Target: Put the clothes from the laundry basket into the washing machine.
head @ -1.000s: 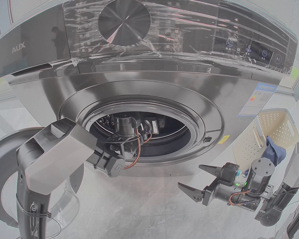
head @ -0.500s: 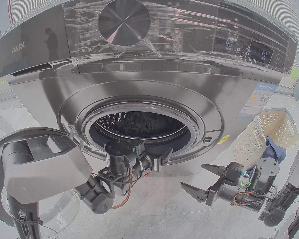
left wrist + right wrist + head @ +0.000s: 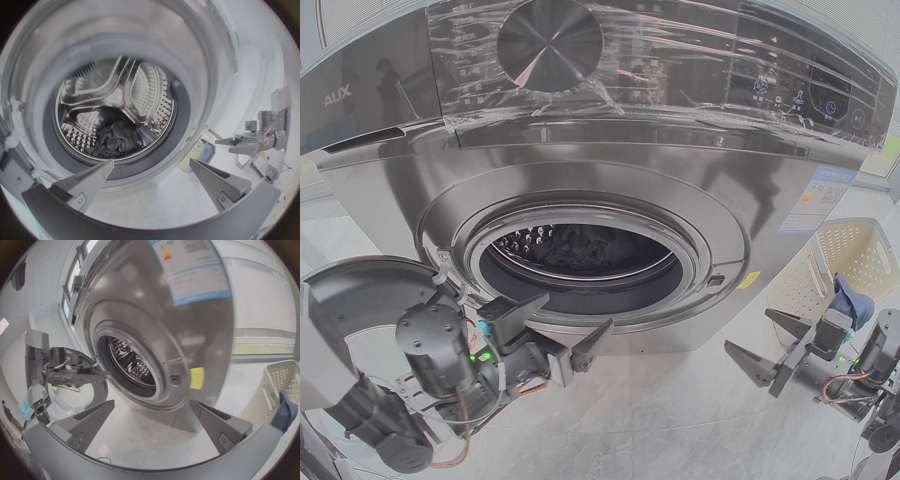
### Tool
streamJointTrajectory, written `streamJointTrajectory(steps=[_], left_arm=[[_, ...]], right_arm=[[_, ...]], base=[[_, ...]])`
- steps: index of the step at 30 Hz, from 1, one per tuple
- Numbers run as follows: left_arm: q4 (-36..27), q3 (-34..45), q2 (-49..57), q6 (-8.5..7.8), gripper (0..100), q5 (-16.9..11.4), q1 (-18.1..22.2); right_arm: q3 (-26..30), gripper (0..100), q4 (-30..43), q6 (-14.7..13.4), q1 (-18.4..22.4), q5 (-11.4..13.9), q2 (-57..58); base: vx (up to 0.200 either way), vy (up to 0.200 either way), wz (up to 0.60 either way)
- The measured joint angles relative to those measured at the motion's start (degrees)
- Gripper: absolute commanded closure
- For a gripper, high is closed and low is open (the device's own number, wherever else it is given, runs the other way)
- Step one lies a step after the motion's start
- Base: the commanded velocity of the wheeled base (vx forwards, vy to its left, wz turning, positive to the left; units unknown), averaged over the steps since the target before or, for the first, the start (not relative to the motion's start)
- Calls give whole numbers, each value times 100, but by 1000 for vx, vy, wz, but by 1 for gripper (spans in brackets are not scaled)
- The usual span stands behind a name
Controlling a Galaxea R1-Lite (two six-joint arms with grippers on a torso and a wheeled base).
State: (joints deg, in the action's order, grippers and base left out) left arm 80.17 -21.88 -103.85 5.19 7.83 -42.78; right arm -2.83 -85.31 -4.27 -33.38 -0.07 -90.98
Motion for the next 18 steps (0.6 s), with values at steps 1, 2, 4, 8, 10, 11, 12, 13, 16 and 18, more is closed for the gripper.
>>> streamJointTrajectory(steps=[1,2,4,8,10,11,12,13,16,18], left_arm=[[2,141,182,-5,0,-2,-9],[11,304,391,-11,0,0,-9],[-5,603,761,-46,0,0,-11],[-101,1211,1596,-123,0,0,6],[-176,1469,1987,-152,0,0,45],[-255,1585,2208,-165,0,2,77],[-352,1681,2437,-176,0,7,113],[-449,1751,2638,-183,0,9,157],[-923,1924,3310,-197,0,0,350],[-1431,1998,3760,-194,0,-4,488]], right_arm=[[40,0,110,4,78,-15,156],[77,0,262,13,163,-30,346],[132,0,662,22,306,-59,728],[173,0,1822,33,552,-176,1582],[179,0,2408,35,653,-250,2026],[179,0,2726,35,701,-299,2267],[179,0,3038,37,753,-349,2514],[179,0,3284,35,805,-391,2722],[182,0,4020,35,990,-488,3412],[182,0,4390,30,1117,-528,3845]], base=[[0,0,0],[0,0,0],[0,0,0],[0,0,0],[-100,0,0],[-200,0,0],[-200,0,0],[0,0,0],[-67,0,0],[-200,0,0]])
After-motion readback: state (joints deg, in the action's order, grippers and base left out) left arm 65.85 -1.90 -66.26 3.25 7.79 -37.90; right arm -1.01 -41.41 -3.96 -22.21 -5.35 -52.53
